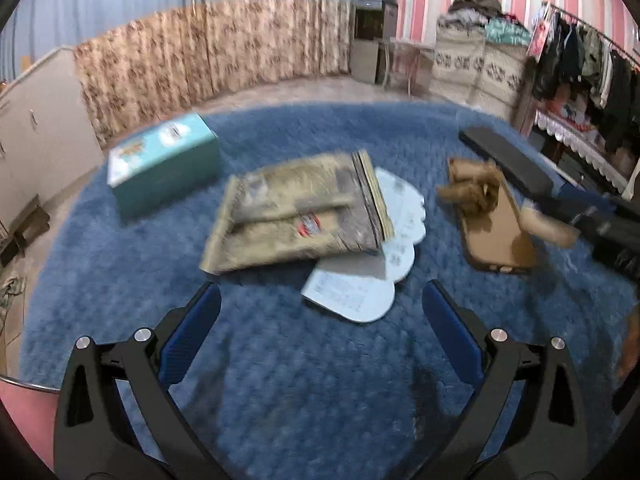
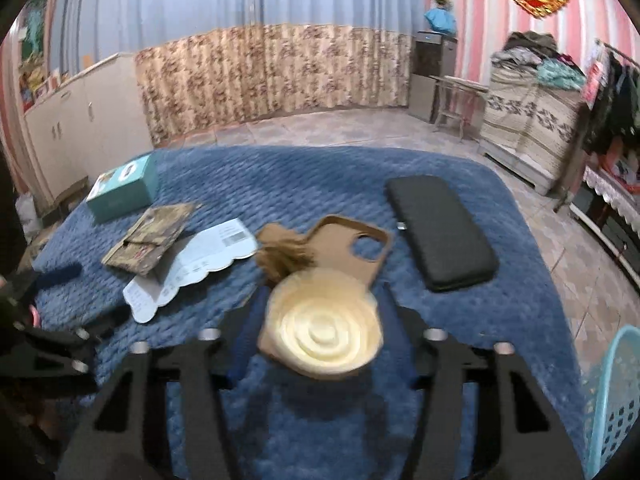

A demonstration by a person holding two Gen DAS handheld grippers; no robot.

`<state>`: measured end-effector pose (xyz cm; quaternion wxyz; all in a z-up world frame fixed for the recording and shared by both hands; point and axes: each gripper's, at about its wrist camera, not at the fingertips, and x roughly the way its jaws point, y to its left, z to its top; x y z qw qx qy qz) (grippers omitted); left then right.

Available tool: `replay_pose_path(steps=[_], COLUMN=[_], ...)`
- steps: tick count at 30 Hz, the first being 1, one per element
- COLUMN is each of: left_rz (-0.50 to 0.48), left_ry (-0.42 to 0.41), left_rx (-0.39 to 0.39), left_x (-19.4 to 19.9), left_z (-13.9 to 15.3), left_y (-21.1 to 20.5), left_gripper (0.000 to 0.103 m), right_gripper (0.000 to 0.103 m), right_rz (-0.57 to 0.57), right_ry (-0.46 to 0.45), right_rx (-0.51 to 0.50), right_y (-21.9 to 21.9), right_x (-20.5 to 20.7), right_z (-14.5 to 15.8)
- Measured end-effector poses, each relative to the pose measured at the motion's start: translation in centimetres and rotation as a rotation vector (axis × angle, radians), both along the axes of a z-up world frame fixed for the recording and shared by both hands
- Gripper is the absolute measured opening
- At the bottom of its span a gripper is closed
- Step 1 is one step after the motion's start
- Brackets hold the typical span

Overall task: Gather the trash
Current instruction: 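Grasp the cream round plastic lid with the right gripper, then grasp the white paper card with the left gripper while the right gripper holds the cream lid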

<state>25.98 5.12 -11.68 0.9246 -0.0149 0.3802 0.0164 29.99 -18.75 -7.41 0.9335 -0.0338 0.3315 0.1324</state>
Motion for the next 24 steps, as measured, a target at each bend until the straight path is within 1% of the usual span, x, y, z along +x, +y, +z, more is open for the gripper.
replay_pose_path(steps=[4,7,8,9,10,11,12,14,15,16,18,19,21,24], left_rz=[-0.036,-0.052,-0.059,-0.067,-0.082,-0.090,-0.100,-0.103,-0.110,-0.119,-0.116,-0.116,-0.114,-0.114], left_ry=[0.044,0.046,0.050,0.057,0.072,0.083,0.096,0.090,0.083,0.080,0.076,0.075,0.072,0.072], left_rx=[0.000,-0.006,-0.008,-0.009,-0.007,-0.004,0.003,0.020,0.023,0.024,0.029,0.025,0.015,0.003], left_x=[1.4,2.3,2.6,2.9,3.4,3.5,3.7,3.5,3.3,3.2,3.0,2.9,2.7,2.3], left_z=[-0.9,-1.0,-1.1,-1.1,-1.4,-1.6,-1.8,-1.8,-1.7,-1.6,-1.6,-1.5,-1.5,-1.4], left_y=[-0.7,-0.9,-1.0,-1.1,-1.3,-1.5,-1.9,-2.3,-2.5,-2.7,-2.7,-2.7,-2.5,-2.5], left_gripper=[0.097,0.097,0.096,0.092,0.091,0.084,0.077,0.074,0.068,0.065,0.058,0.057,0.052,0.052], right_gripper=[0.051,0.052,0.053,0.056,0.066,0.073,0.073,0.075,0.076,0.078,0.079,0.079,0.079,0.079], right_rz=[-0.015,-0.019,-0.035,-0.044,-0.054,-0.055,-0.048,-0.042,-0.038,-0.028,-0.006,-0.003,0.001,0.006], right_ry=[0.004,0.049,0.055,0.058,0.063,0.066,0.076,0.088,0.092,0.103,0.126,0.134,0.152,0.167], right_rx=[0.005,-0.019,-0.034,-0.041,-0.041,-0.036,-0.031,-0.049,-0.055,-0.057,-0.048,-0.048,-0.051,-0.013], right_y=[-1.4,-2.0,-2.3,-2.4,-2.8,-3.0,-3.2,-3.3,-3.3,-3.3,-3.1,-2.9,-2.5,-2.5], right_x=[0.2,0.8,1.0,1.1,1.2,1.1,1.2,1.3,1.2,1.3,1.4,1.4,1.5,1.6], right_z=[0.1,-0.6,-0.9,-1.1,-1.4,-1.5,-1.7,-2.1,-2.2,-2.5,-3.1,-3.4,-4.1,-4.6])
